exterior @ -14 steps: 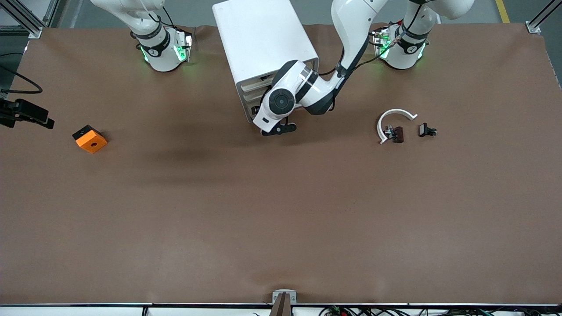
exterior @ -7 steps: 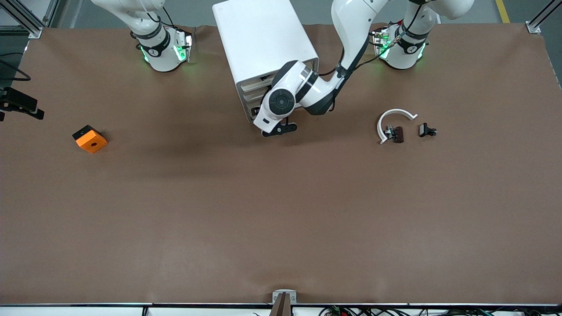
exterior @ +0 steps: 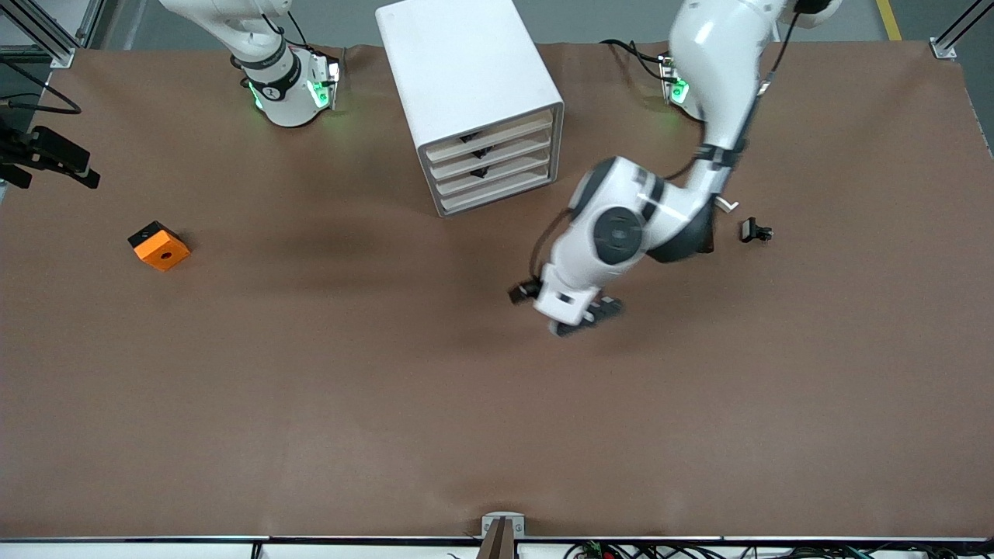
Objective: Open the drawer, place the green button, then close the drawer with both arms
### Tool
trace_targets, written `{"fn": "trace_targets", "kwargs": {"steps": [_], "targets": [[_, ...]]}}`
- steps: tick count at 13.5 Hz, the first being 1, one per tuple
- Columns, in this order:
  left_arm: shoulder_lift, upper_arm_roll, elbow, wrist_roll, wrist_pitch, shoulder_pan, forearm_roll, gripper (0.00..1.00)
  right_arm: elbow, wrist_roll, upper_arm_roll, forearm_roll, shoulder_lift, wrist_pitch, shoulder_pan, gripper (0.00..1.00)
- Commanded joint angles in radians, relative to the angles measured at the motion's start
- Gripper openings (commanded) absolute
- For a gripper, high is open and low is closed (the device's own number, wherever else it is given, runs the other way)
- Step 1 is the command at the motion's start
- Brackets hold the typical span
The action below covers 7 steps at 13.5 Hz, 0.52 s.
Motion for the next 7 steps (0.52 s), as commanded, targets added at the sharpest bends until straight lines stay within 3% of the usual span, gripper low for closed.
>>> {"fn": "trace_targets", "kwargs": {"steps": [1,4,7], "targets": [[-0.044,-0.002,0.045,0.029,-0.02,0.081,0.084,1.0,-0.044,0.014,-0.012,0.009,-0.028,0.023,0.008,1.0],[-0.124,0.026,0.056,0.038,-0.101,0.173,0.196,1.0,-0.061,-0.021,-0.015,0.009,-0.036,0.041,-0.001,1.0],[-0.201,0.032,0.068,0.145,-0.165,0.239,0.224,1.0,-0.073,-0.038,-0.015,0.009,-0.046,0.049,-0.007,1.0]]}}
